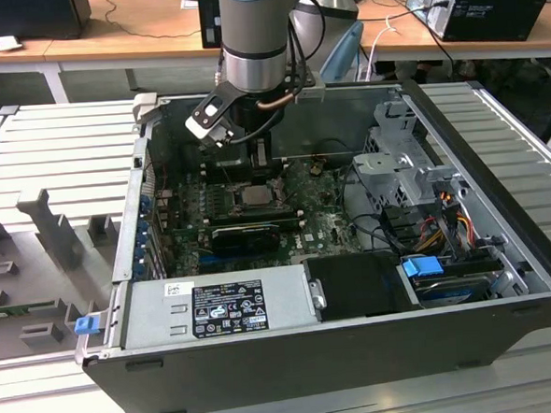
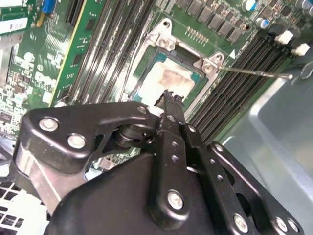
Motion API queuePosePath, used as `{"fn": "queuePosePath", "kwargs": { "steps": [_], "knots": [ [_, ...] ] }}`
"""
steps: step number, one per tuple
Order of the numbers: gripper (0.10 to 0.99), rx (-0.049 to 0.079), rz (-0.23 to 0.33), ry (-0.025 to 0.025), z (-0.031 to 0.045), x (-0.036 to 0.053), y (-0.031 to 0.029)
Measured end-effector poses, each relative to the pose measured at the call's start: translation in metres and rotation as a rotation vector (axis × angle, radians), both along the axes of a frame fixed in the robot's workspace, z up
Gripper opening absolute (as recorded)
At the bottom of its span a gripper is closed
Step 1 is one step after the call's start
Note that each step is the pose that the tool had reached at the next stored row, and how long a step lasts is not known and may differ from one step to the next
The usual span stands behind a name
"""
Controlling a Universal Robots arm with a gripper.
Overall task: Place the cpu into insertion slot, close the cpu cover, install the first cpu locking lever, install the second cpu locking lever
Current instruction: 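Close the cpu cover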
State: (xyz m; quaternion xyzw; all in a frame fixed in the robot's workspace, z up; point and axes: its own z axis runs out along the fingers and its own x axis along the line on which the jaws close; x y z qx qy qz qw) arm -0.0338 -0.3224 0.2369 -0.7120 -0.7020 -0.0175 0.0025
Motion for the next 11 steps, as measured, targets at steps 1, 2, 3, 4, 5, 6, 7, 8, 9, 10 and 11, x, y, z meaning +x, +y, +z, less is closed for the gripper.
{"fn": "queuePosePath", "kwargs": {
  "steps": [1,2,3,4,5,6,7,8,9,10,11],
  "knots": [
    [0.106,0.0,0.0,0.0005,0.0,0.0014,-0.0002],
    [0.106,0.0,0.0,0.0006,0.0,0.0026,-0.0004],
    [0.106,0.0,0.0,0.0006,0.0,0.0035,-0.0007],
    [0.106,0.0,0.0,0.0006,-0.0001,0.0049,-0.0008],
    [0.106,0.0,-0.001,0.0008,-0.0001,0.0062,-0.0009],
    [0.106,0.001,-0.001,0.001,-0.0001,0.007,-0.0009],
    [0.106,0.001,-0.001,0.0011,-0.0001,0.007,-0.0009],
    [0.106,0.001,-0.001,0.001,0.0,0.007,-0.0009],
    [0.106,0.001,-0.001,0.0012,0.0007,0.007,-0.0009],
    [0.106,0.001,-0.001,0.0012,0.0012,0.0071,-0.0009],
    [0.106,0.001,-0.001,0.0011,0.0026,0.0071,-0.0009]
  ]
}}
